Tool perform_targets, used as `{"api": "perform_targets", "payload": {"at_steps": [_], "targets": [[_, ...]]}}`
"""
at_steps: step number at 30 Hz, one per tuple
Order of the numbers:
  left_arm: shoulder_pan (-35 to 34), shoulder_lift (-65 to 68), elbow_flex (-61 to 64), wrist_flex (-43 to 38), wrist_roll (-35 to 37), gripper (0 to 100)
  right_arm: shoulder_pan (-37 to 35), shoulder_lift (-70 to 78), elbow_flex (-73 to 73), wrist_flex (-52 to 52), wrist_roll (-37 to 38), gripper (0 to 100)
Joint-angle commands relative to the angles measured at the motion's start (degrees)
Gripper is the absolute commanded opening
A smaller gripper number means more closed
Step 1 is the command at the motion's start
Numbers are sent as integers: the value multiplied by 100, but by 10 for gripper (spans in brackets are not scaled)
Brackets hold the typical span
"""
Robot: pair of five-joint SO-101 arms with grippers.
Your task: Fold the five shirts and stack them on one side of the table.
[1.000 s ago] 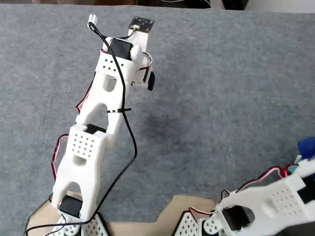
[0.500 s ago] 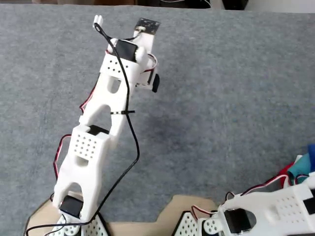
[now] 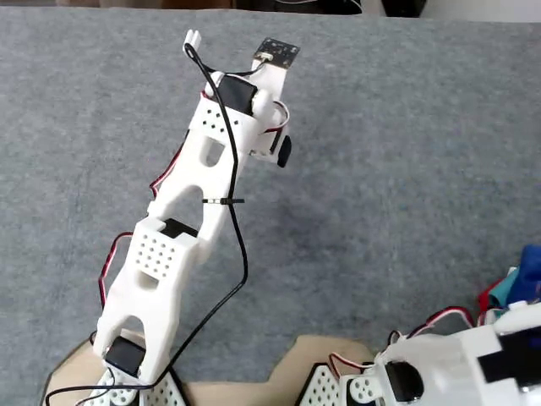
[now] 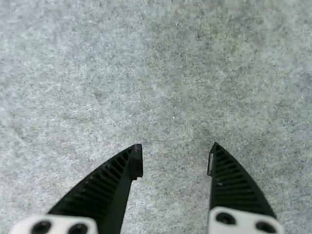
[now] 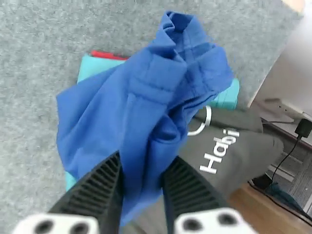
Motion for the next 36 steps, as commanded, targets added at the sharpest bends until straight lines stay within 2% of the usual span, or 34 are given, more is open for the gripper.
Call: {"api": "perform_targets", "payload": {"at_steps": [1,10,15,18,22,23,24,26,28,32,36], "targets": [[-9,-523,-44,62,9,225,356,-681,330,62,62,143],[26,-611,-44,62,-9,225,1508,-1130,479,70,580,292],[44,-611,-44,62,0,225,1464,-1349,488,70,519,314],[-35,-620,-70,62,9,225,910,-1367,488,70,149,253],[-202,-866,-44,62,9,164,-338,-1393,435,70,-229,18],[-273,-1024,-18,70,0,132,-716,-1402,426,70,-308,2],[-352,-1209,44,70,-9,98,-1112,-1429,426,70,-413,27],[-492,-1675,281,79,-26,37,-1921,-1552,426,70,-633,11],[-668,-2264,826,79,-26,18,-2774,-1780,470,70,-712,6],[-923,-3969,2725,79,-44,18,-4251,-2343,497,70,-703,5],[-1099,-6105,4967,53,-255,18,-5253,-2633,1121,62,-677,5]]}}
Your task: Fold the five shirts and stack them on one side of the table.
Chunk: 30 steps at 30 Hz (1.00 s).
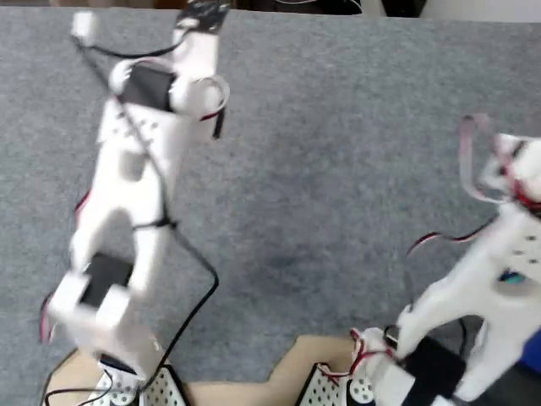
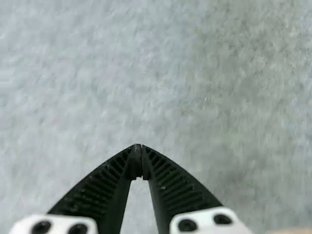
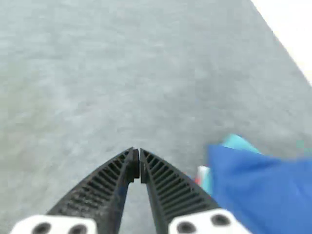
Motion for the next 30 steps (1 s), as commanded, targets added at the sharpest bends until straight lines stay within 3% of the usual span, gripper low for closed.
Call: {"api": "perform_targets", "payload": {"at_steps": [1,6,9,13,17,23,30], "targets": [[-167,-2378,2163,35,-334,18,-892,-338,778,62,-18,5],[-580,-5393,5336,-97,-1011,18,-1165,-435,2826,-695,-18,5],[-1081,-7178,7007,-782,-1459,18,-1191,-778,4092,-1582,62,4],[-2040,-9349,8738,-2084,-1521,18,-1349,-1587,5886,-2857,360,4],[-2295,-10949,10418,-2611,-1521,18,-1349,-2484,7758,-4255,440,4],[-2576,-10721,10998,-2629,-1521,18,-1402,-3960,9851,-5108,809,4],[-2567,-10721,11763,-2892,-1565,18,-1411,-5842,11679,-5178,791,5]]}}
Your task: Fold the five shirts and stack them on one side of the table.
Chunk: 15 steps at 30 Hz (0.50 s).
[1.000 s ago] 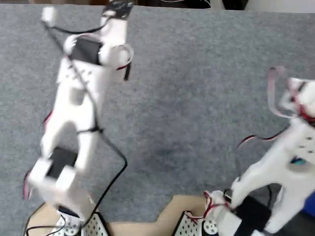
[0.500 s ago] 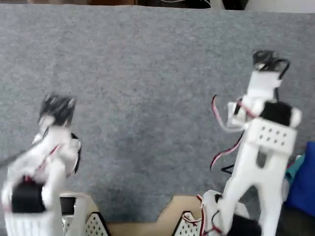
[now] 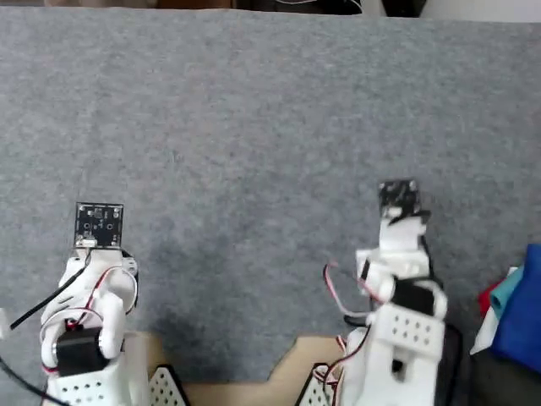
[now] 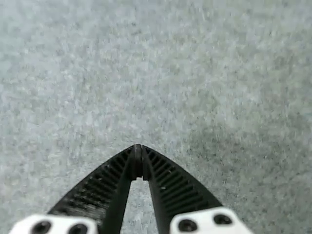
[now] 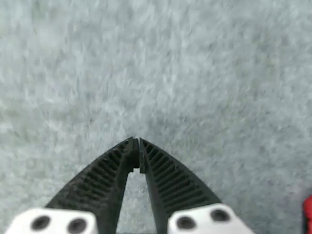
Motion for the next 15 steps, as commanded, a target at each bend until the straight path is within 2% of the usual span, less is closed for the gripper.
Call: {"api": "perform_targets", "payload": {"at_steps": [1,4,7,15], "targets": [[-44,4,369,-316,-62,18,-48,-1068,708,-70,9,5],[-53,-136,712,-185,-35,18,-57,-1886,1068,44,9,5],[18,-198,826,114,-26,18,-92,-2589,1068,686,9,5],[-44,-198,1521,-26,-35,18,-48,-3468,1033,2171,53,5]]}}
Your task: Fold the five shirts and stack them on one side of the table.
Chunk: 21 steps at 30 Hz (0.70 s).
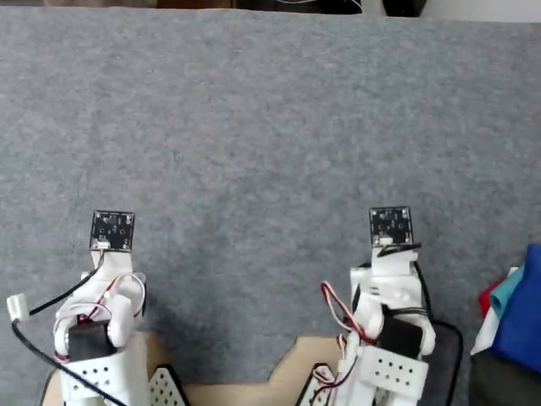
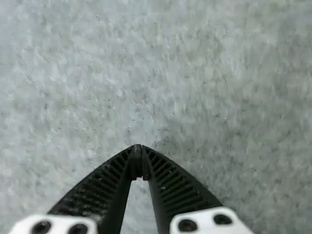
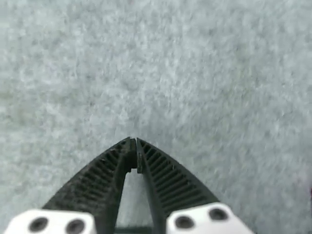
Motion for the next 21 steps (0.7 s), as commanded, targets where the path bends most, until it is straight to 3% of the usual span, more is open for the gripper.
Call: {"api": "perform_targets", "payload": {"at_steps": [1,21], "targets": [[-44,-4,220,-149,-44,18,-48,-251,-13,387,53,5],[0,-4,211,-132,-53,18,-48,-277,-22,396,53,5]]}}
